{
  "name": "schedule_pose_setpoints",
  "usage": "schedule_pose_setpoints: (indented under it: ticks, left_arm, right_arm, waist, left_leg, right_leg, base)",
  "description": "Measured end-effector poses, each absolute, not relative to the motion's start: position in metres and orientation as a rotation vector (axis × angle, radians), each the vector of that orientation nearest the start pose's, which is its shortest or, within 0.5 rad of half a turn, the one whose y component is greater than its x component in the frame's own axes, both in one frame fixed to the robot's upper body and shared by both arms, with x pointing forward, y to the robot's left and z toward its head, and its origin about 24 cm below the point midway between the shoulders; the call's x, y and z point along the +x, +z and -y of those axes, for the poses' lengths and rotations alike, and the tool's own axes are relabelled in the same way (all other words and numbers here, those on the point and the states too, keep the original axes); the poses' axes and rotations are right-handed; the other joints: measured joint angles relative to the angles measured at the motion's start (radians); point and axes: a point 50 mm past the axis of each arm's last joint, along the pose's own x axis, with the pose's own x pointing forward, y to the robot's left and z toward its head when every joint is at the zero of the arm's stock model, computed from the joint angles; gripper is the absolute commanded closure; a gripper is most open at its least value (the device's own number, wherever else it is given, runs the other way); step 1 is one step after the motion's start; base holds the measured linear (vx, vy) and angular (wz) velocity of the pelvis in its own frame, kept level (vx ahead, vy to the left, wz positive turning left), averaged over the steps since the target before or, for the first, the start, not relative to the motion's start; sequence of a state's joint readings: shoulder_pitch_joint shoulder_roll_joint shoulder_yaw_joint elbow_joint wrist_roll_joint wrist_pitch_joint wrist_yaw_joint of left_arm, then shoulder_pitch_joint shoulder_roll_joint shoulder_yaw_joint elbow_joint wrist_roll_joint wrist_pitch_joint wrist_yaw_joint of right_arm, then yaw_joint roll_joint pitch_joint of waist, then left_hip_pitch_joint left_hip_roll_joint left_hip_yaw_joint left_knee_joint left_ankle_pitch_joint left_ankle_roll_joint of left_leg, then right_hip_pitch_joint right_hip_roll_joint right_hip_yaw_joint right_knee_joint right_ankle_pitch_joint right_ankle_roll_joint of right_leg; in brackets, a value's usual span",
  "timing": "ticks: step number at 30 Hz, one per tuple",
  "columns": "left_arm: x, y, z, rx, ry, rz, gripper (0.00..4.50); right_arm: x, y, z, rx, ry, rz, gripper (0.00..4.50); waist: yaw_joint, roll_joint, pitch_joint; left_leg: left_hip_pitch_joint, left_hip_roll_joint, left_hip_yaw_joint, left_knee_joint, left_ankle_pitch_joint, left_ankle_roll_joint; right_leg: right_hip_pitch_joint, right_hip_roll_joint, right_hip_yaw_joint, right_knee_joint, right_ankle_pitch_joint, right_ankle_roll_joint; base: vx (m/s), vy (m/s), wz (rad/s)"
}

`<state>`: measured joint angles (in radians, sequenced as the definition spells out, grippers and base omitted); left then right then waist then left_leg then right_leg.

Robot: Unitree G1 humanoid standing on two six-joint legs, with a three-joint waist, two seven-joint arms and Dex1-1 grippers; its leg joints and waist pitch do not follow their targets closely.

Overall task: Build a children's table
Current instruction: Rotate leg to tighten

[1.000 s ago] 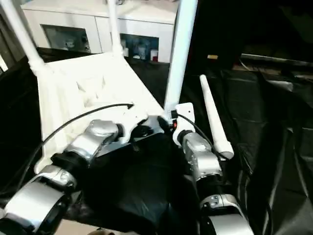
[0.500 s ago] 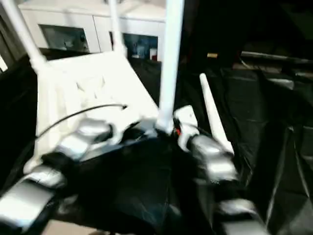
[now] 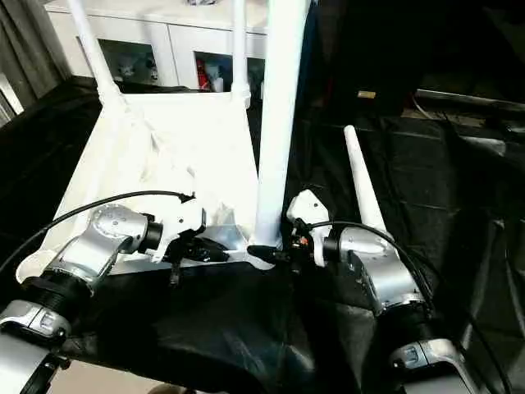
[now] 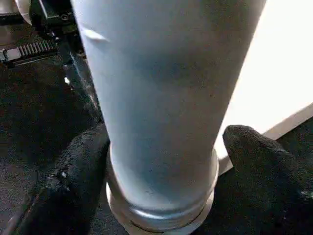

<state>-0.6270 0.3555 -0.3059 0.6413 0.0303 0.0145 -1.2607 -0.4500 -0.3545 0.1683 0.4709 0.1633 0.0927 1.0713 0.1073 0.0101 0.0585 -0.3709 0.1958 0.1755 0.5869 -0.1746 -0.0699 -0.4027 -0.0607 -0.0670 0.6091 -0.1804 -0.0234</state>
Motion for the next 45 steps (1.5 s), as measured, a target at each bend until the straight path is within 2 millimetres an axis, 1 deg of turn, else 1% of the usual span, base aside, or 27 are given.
schedule_pose_setpoints:
  ticks: [3, 5, 6, 11, 16, 17, 18, 19, 20, 23, 25, 26, 28, 30, 31, 32, 35, 40, 45]
  left_arm:
    - [0.318, 0.055, -0.126, 0.444, -1.421, -0.412, 4.50]
    - [0.317, 0.055, -0.125, 0.443, -1.422, -0.412, 4.50]
    - [0.317, 0.055, -0.125, 0.444, -1.425, -0.412, 4.50]
    - [0.317, 0.053, -0.120, 0.437, -1.411, -0.406, 4.50]
    - [0.327, 0.050, -0.105, 0.428, -1.304, -0.401, 4.50]
    - [0.331, 0.050, -0.099, 0.422, -1.268, -0.401, 4.50]
    - [0.337, 0.049, -0.091, 0.412, -1.205, -0.400, 4.50]
    - [0.338, 0.049, -0.089, 0.411, -1.189, -0.399, 4.50]
    - [0.341, 0.049, -0.081, 0.409, -1.150, -0.398, 4.50]
    - [0.347, 0.048, -0.065, 0.394, -1.059, -0.398, 4.50]
    - [0.349, 0.047, -0.055, 0.386, -1.026, -0.397, 4.50]
    - [0.349, 0.047, -0.054, 0.385, -1.020, -0.397, 4.50]
    - [0.349, 0.048, -0.052, 0.384, -1.019, -0.395, 4.50]
    - [0.350, 0.049, -0.054, 0.384, -1.025, -0.394, 4.50]
    - [0.350, 0.049, -0.056, 0.381, -1.030, -0.396, 4.50]
    - [0.350, 0.049, -0.058, 0.380, -1.035, -0.397, 4.50]
    - [0.351, 0.050, -0.064, 0.388, -1.053, -0.394, 4.50]
    - [0.344, 0.053, -0.089, 0.424, -1.184, -0.390, 4.50]
    - [0.332, 0.054, -0.108, 0.430, -1.317, -0.395, 4.50]
  right_arm:
    - [0.303, 0.049, 0.143, -0.145, 1.168, -0.281, 1.32]
    - [0.302, 0.048, 0.143, -0.141, 1.168, -0.281, 1.39]
    - [0.301, 0.047, 0.143, -0.137, 1.168, -0.280, 1.53]
    - [0.299, 0.044, 0.143, -0.092, 1.121, -0.280, 1.73]
    - [0.307, 0.038, 0.143, -0.044, 0.913, -0.260, 1.76]
    - [0.310, 0.035, 0.140, -0.022, 0.844, -0.258, 1.76]
    - [0.317, 0.033, 0.137, 0.013, 0.724, -0.258, 1.76]
    - [0.319, 0.034, 0.137, 0.014, 0.692, -0.259, 1.76]
    - [0.324, 0.034, 0.136, 0.019, 0.611, -0.261, 1.76]
    - [0.335, 0.034, 0.129, 0.046, 0.454, -0.266, 1.76]
    - [0.339, 0.034, 0.128, 0.037, 0.393, -0.269, 1.76]
    - [0.340, 0.034, 0.128, 0.034, 0.381, -0.269, 1.42]
    - [0.340, 0.034, 0.127, 0.026, 0.378, -0.259, 1.07]
    - [0.339, 0.034, 0.126, 0.031, 0.405, -0.242, 1.01]
    - [0.339, 0.035, 0.126, 0.038, 0.421, -0.237, 0.87]
    - [0.339, 0.036, 0.126, 0.044, 0.439, -0.234, 0.63]
    - [0.337, 0.036, 0.127, 0.047, 0.492, -0.229, 0.56]
    - [0.326, 0.043, 0.148, -0.050, 0.756, -0.248, 0.56]
    - [0.316, 0.053, 0.151, -0.119, 0.964, -0.249, 0.56]
  waist:
    - [0.002, 0.000, 0.000]
    - [0.003, 0.000, 0.000]
    - [0.004, 0.000, 0.000]
    - [0.005, 0.000, 0.000]
    - [-0.001, 0.000, 0.000]
    - [-0.003, 0.000, 0.000]
    - [-0.008, 0.000, 0.000]
    - [-0.009, 0.000, 0.000]
    - [-0.017, 0.000, 0.000]
    - [-0.022, 0.000, -0.001]
    - [-0.021, 0.001, -0.001]
    - [-0.021, 0.001, -0.002]
    - [-0.021, 0.003, -0.003]
    - [-0.020, 0.003, -0.003]
    - [-0.020, 0.003, -0.003]
    - [-0.020, 0.003, -0.003]
    - [-0.020, 0.003, -0.002]
    - [-0.018, 0.004, -0.002]
    - [-0.017, 0.004, -0.002]
  left_leg:
    - [0.000, 0.000, 0.000, 0.000, 0.000, 0.000]
    - [0.000, 0.000, 0.000, 0.000, 0.000, 0.000]
    - [0.000, 0.000, 0.000, 0.000, 0.000, 0.000]
    - [0.000, 0.000, 0.000, 0.000, 0.000, 0.000]
    - [0.004, -0.001, 0.000, 0.000, 0.000, 0.000]
    - [0.005, -0.001, 0.000, 0.000, 0.000, 0.000]
    - [0.005, -0.001, 0.000, 0.000, 0.000, 0.000]
    - [0.005, -0.001, 0.000, 0.000, 0.000, 0.000]
    - [0.005, -0.002, -0.001, 0.000, 0.000, 0.000]
    - [0.004, -0.003, -0.001, 0.000, 0.000, 0.000]
    - [0.004, -0.003, -0.002, 0.000, 0.000, 0.000]
    - [0.004, -0.003, -0.002, 0.000, 0.000, 0.000]
    - [0.004, -0.004, -0.002, 0.000, 0.000, 0.000]
    - [0.004, -0.003, -0.002, -0.001, 0.000, 0.000]
    - [0.004, -0.003, -0.002, -0.001, 0.000, 0.000]
    - [0.004, -0.003, -0.002, -0.002, 0.000, 0.000]
    - [0.003, -0.003, -0.002, -0.002, 0.000, 0.000]
    - [0.001, -0.002, -0.002, -0.002, 0.000, 0.000]
    - [-0.001, -0.002, -0.002, -0.002, 0.000, 0.001]
  right_leg:
    - [0.000, 0.000, 0.000, 0.000, 0.000, 0.000]
    - [0.000, 0.000, 0.000, 0.000, 0.000, 0.000]
    - [0.000, 0.000, 0.000, 0.000, -0.001, 0.001]
    - [0.000, 0.000, 0.000, 0.000, -0.001, 0.001]
    - [0.003, 0.000, 0.001, 0.001, -0.003, 0.005]
    - [0.004, 0.000, 0.000, 0.001, -0.003, 0.006]
    - [0.003, 0.000, 0.000, 0.001, -0.003, 0.006]
    - [0.003, 0.000, 0.000, 0.001, -0.003, 0.006]
    - [0.003, -0.001, 0.000, 0.000, -0.004, 0.006]
    - [0.004, -0.001, 0.001, -0.001, -0.004, 0.006]
    - [0.004, -0.001, 0.000, -0.003, -0.004, 0.006]
    - [0.005, -0.001, 0.001, -0.003, -0.003, 0.006]
    - [0.005, -0.001, 0.001, -0.003, -0.003, 0.006]
    - [0.004, -0.001, 0.001, -0.002, -0.001, 0.005]
    - [0.004, -0.001, 0.001, -0.002, -0.001, 0.005]
    - [0.004, -0.001, 0.000, -0.002, -0.001, 0.004]
    - [0.003, -0.001, 0.000, -0.001, 0.002, 0.000]
    - [0.001, -0.001, 0.000, -0.002, 0.001, 0.000]
    - [0.000, 0.000, 0.000, -0.002, 0.000, 0.000]
  base:
    - [0.000, 0.000, 0.00]
    - [0.000, 0.000, 0.00]
    - [0.000, 0.000, 0.00]
    - [0.000, 0.000, 0.00]
    - [0.000, 0.000, 0.00]
    - [0.000, 0.000, 0.00]
    - [0.000, 0.000, 0.00]
    - [0.000, 0.000, 0.00]
    - [0.000, 0.000, 0.00]
    - [0.000, 0.000, 0.00]
    - [0.000, 0.000, 0.00]
    - [0.000, 0.000, 0.00]
    - [0.000, 0.000, 0.00]
    - [0.000, 0.000, 0.00]
    - [0.000, 0.000, 0.00]
    - [0.000, 0.000, 0.00]
    - [0.000, 0.000, 0.00]
    - [0.000, 0.000, 0.00]
    - [0.000, 0.000, 0.00]
